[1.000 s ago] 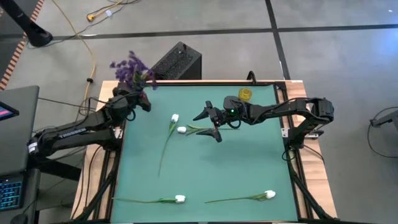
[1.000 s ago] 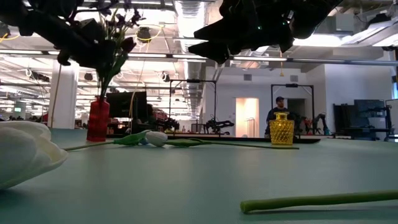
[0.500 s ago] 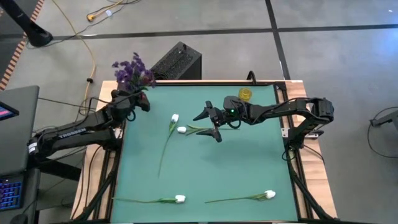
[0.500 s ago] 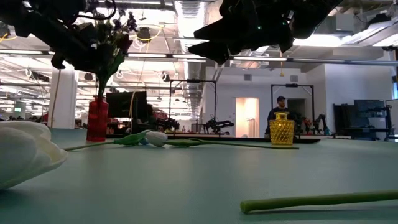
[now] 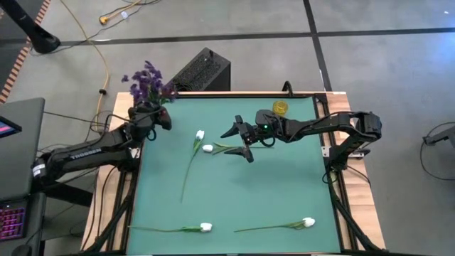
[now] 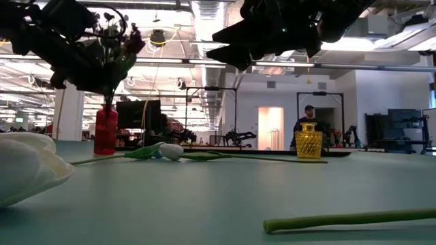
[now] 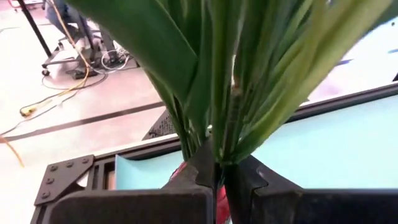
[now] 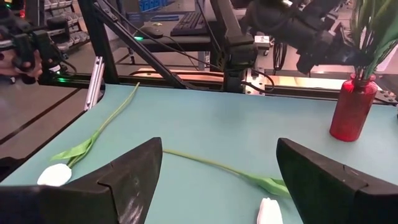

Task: Sort flowers into vase by color
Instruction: Put the violet flowers into the red vase

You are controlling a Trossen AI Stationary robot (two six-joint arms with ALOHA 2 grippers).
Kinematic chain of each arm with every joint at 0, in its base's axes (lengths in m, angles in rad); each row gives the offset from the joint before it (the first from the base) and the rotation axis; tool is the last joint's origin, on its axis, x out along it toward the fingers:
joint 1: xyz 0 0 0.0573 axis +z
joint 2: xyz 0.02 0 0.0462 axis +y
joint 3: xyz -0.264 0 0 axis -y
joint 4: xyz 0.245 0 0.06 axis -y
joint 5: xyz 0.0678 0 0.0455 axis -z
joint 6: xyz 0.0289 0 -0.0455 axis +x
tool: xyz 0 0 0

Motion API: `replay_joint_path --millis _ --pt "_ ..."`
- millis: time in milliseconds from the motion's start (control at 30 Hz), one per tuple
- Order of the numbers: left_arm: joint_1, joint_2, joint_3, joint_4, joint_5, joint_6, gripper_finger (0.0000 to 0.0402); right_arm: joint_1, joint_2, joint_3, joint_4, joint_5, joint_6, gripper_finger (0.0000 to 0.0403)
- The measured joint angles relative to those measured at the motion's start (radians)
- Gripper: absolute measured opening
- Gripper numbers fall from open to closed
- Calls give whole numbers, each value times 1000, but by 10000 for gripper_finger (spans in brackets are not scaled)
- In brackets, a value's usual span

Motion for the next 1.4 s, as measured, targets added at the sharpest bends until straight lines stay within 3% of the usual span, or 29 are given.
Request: replay_joint_path --millis 300,600,733,1167,1400 --pt "41 0 -8 -10 14 -4 0 0 0 0 8 0 1 341" --pt "119 0 -6 -2 122 -24 0 0 0 0 13 0 3 341" --pt "123 0 -7 -1 125 -19 6 0 0 0 11 0 3 341" --pt "122 -1 -5 -26 151 -2 120 0 0 0 7 0 1 341" --pt "122 0 41 -94 201 -9 146 0 0 0 7 0 0 341"
